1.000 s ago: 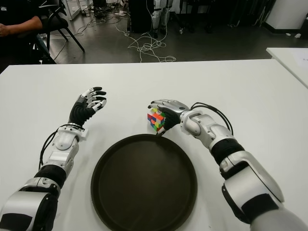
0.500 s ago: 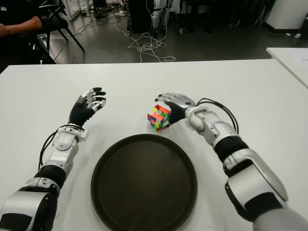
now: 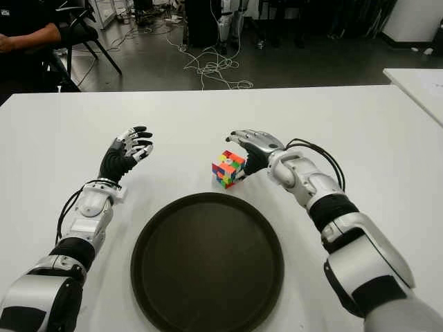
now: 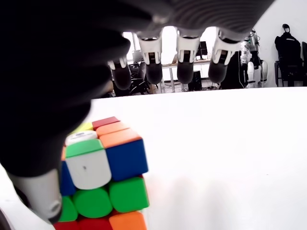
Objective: Pick up the Rubik's Cube and put it in the plate
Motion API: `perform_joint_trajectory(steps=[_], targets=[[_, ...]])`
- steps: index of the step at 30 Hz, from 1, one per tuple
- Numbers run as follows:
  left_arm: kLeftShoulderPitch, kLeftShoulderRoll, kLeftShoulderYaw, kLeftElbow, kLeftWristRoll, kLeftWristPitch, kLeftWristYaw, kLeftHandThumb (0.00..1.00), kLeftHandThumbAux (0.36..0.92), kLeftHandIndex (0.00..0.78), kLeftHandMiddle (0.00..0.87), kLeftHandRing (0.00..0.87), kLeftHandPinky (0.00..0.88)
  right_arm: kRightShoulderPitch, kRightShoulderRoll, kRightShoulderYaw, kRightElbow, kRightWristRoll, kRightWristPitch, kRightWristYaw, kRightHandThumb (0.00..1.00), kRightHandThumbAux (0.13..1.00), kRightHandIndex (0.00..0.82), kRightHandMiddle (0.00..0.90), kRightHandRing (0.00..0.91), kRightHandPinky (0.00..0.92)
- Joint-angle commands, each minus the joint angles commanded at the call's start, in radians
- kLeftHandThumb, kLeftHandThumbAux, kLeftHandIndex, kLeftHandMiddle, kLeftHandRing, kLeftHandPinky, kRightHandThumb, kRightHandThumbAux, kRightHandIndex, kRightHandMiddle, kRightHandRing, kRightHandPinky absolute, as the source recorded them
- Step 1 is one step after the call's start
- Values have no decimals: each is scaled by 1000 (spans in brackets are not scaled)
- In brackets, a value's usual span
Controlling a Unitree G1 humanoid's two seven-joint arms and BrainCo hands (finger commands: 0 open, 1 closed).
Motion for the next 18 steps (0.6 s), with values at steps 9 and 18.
perform_joint_trajectory(steps=[9,18], targets=[[-1,1,-1,4,2,-7,1,46,675,223,284,284,276,-6,-3,8,6,-12,2,-17,0,699,0,9,39,73],[-1,2,-7,5,13,-7,14,65,668,218,275,276,271,-3,-5,9,2,-14,0,-24,0,713,0,12,41,70]])
